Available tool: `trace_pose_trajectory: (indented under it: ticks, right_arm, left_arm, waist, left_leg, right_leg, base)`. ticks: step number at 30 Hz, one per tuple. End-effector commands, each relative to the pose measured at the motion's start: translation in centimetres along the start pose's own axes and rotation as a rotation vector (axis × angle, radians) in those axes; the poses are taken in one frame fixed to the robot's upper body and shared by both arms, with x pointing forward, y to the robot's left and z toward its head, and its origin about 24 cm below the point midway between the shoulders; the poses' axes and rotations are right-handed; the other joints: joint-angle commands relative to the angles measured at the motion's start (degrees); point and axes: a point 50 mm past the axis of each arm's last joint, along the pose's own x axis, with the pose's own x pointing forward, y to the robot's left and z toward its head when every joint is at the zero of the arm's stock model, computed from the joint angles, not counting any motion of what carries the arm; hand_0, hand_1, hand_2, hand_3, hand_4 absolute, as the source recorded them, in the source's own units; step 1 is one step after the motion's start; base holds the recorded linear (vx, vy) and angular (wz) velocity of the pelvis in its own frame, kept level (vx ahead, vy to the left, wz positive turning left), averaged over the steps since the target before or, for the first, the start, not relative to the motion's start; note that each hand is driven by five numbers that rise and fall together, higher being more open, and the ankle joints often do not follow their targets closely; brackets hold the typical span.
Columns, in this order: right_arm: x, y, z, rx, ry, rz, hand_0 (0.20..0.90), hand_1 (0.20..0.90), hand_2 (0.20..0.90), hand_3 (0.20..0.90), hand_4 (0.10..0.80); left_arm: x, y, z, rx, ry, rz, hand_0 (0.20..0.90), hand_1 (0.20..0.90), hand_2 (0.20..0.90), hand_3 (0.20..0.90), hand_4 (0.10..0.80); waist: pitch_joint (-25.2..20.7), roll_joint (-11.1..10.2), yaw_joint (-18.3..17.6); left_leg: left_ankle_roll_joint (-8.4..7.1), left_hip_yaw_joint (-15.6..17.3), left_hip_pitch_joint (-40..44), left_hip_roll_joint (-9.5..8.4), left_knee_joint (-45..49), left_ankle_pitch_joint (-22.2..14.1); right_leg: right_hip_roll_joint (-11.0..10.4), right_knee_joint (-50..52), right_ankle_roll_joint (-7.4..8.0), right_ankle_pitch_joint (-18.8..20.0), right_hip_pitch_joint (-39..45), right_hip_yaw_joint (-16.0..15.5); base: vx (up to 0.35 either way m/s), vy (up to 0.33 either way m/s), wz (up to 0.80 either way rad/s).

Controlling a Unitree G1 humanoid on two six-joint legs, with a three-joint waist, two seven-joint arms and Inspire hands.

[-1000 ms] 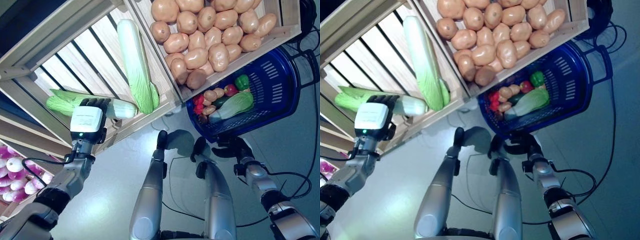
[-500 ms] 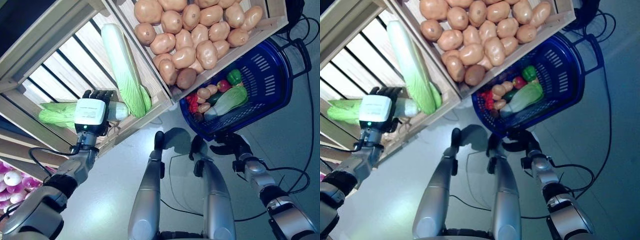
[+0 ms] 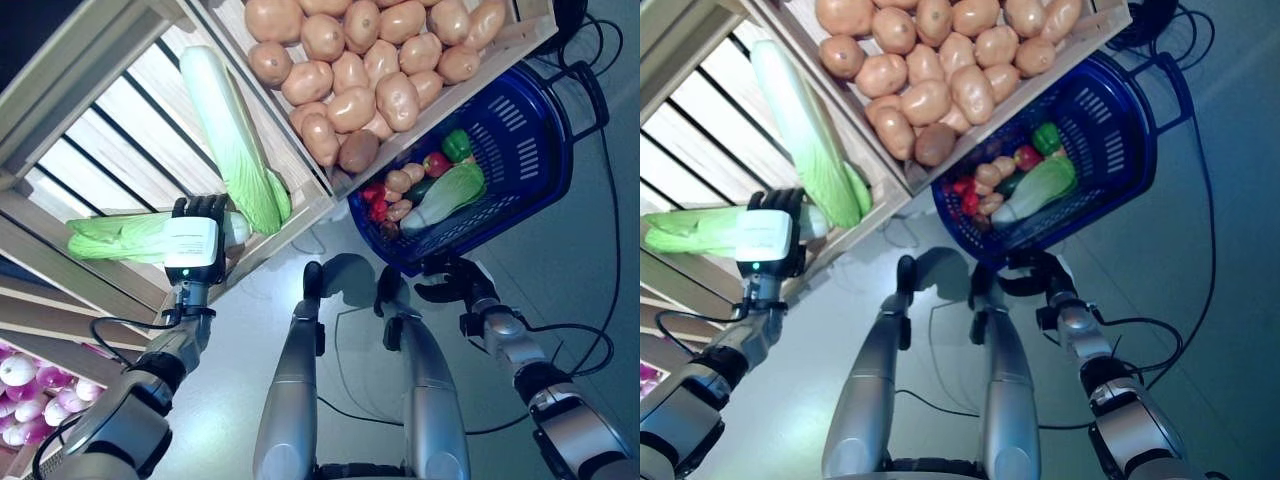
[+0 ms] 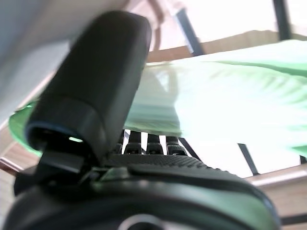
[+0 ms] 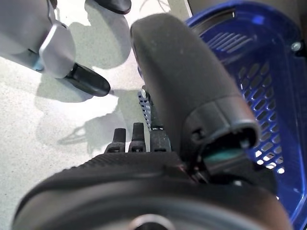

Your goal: Put vegetables into the basket

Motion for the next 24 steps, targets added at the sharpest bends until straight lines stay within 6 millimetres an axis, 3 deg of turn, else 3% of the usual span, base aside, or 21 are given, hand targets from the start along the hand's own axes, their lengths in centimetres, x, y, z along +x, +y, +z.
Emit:
trace_pose_trajectory:
  ticks: [1,10,11,12,13,24]
  right_arm:
    - [-0.7,-0.8,-1.4,-0.068,0.025,-0.002,0.9,0.9,0.9,0.9,0.8]
    - [-0.6,0.1,-1.2,-0.029,0.016,0.002,0.9,0.9,0.9,0.9,0.8]
    - [-0.6,0.2,-1.2,-0.023,0.012,0.005,0.9,0.9,0.9,0.9,0.8]
    - [-0.5,0.3,-1.0,-0.021,0.008,0.008,0.9,0.9,0.9,0.9,0.8]
    - [-0.5,0.4,-0.9,-0.015,0.002,0.008,0.9,0.9,0.9,0.9,0.8]
    - [-0.5,1.1,-0.7,0.0,-0.008,0.008,0.9,0.9,0.9,0.9,0.8]
  left_arm:
    - [0.9,1.7,-2.2,-0.04,0.185,0.183,0.9,0.9,0.9,0.9,0.8]
    - [1.5,1.9,-1.9,-0.124,0.317,0.267,0.9,0.9,0.9,0.9,0.8]
    - [1.5,2.0,-2.0,-0.131,0.327,0.276,0.601,0.601,0.601,0.601,0.601]
    - [1.8,2.2,-2.0,-0.136,0.331,0.286,0.516,0.516,0.516,0.516,0.544]
    - [2.0,2.4,-2.1,-0.141,0.333,0.296,0.3,0.3,0.3,0.3,0.4]
    - [3.4,3.4,-2.4,-0.142,0.328,0.333,0.3,0.3,0.3,0.3,0.4]
  waist:
    - [-0.28,-0.36,0.08]
    - [-0.28,-2.31,-0.01]
    - [-0.28,-2.52,-0.02]
    - [-0.28,-2.75,-0.04]
    - [-0.28,-2.94,-0.07]
    - [-0.28,-4.05,-0.42]
  left_leg:
    - [-0.56,0.34,-4.55,0.26,2.4,2.81]
    - [-0.69,-0.71,-6.4,0.09,3.1,2.86]
    - [-0.69,-0.85,-6.5,0.0,3.15,2.85]
    - [-0.75,-0.9,-6.62,0.04,3.14,2.94]
    - [-0.79,-0.91,-6.77,0.07,3.17,2.98]
    - [-0.77,-1.01,-6.97,-0.2,3.17,2.67]
  right_leg:
    - [-0.1,-0.66,1.36,0.49,2.93,-0.25]
    - [0.4,0.26,1.13,0.59,1.13,-0.2]
    - [0.46,0.27,1.14,0.74,0.97,-0.16]
    - [0.49,0.19,1.15,0.87,0.89,-0.15]
    - [0.49,0.06,1.17,1.0,0.79,-0.13]
    - [0.94,-0.51,1.11,1.3,0.66,-0.07]
  base:
    - [0.0,0.0,0.0]
    - [-0.009,-0.047,-0.01]
    - [-0.001,-0.027,0.03]
    - [-0.005,-0.04,0.04]
    - [-0.012,-0.036,0.02]
    - [0.0,0.0,0.0]
